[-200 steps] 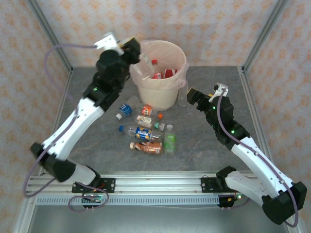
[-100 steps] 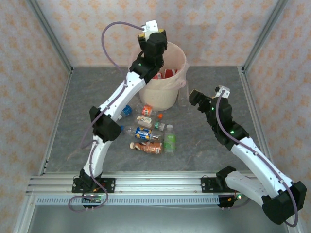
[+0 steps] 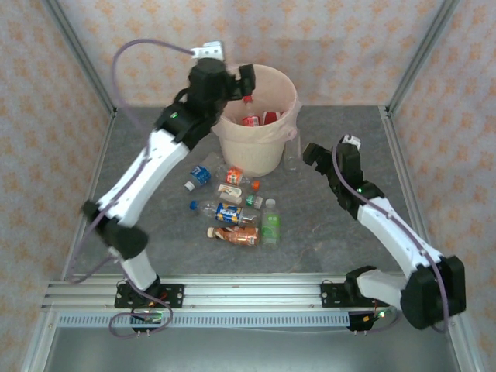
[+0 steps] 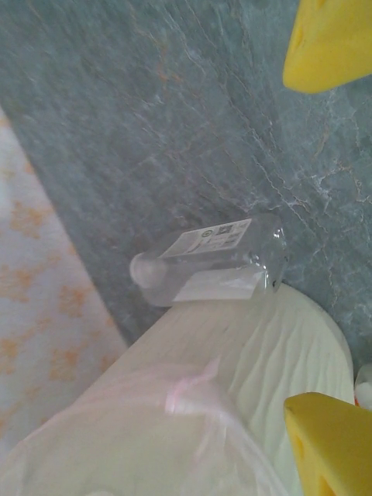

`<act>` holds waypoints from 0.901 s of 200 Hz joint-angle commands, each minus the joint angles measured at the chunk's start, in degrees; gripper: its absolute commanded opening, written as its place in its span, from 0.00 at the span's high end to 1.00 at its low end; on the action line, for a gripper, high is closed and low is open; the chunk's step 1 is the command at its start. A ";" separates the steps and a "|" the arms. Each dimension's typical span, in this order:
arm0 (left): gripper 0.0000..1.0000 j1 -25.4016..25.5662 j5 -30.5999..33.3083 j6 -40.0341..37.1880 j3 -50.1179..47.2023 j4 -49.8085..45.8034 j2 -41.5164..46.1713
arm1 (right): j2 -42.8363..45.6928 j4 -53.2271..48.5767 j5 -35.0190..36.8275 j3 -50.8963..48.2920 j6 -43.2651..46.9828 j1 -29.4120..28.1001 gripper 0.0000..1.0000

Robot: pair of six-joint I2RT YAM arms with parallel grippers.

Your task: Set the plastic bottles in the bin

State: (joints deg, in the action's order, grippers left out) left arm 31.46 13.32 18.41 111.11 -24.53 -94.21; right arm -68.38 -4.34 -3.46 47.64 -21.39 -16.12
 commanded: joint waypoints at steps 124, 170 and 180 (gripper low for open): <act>0.00 -0.49 9.31 25.30 -61.52 -4.86 46.05 | -36.95 -1.06 -23.57 21.65 16.43 4.30 0.02; 0.00 -1.31 11.85 25.84 -63.93 -5.13 47.03 | -41.10 -0.80 -18.84 24.73 13.68 4.21 0.05; 0.00 -1.45 11.69 25.96 -64.16 -5.14 46.65 | -42.15 -1.06 -19.29 25.42 13.70 4.19 0.06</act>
State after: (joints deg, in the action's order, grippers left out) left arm 30.68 21.32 42.65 47.88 -28.10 -47.51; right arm -107.98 -5.13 -25.15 70.22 -6.24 -11.84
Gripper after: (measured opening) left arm 0.993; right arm 0.947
